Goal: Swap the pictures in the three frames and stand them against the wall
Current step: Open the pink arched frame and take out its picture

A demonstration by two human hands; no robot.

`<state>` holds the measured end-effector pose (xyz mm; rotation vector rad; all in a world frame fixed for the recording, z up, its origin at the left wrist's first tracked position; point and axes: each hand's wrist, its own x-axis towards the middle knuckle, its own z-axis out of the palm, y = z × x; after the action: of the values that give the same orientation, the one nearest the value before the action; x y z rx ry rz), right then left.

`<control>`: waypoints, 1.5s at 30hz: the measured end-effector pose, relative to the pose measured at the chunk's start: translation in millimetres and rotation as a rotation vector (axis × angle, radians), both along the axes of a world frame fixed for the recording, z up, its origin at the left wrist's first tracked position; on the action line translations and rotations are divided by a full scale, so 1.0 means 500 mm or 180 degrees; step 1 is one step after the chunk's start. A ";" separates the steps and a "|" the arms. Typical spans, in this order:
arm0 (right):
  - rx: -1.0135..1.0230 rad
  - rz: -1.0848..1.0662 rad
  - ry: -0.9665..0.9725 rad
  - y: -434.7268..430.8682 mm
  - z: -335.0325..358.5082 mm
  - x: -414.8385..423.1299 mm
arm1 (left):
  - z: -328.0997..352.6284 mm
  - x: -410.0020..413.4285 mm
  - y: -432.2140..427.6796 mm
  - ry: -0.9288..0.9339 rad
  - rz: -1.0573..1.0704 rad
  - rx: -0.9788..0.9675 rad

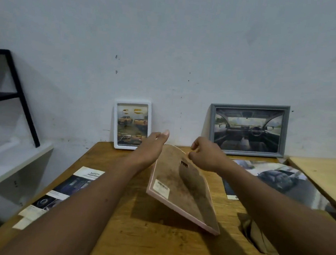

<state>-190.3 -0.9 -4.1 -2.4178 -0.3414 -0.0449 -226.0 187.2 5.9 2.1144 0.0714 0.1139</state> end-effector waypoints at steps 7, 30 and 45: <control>-0.0640 -0.0322 -0.0127 -0.015 -0.189 -0.026 | -0.127 -0.014 0.026 0.0448 0.0133 -0.0093; -0.1028 0.0157 -0.0593 0.026 -0.212 0.114 | -0.264 0.072 0.007 0.0146 0.0495 0.0512; -0.0893 0.0045 -0.0378 0.026 -0.221 0.117 | -0.266 0.065 0.009 -0.0021 0.0538 0.0437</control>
<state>-132.0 12.2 -114.4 -2.6966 -0.4445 -0.1434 -193.3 191.5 -127.3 2.2426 0.2445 0.2322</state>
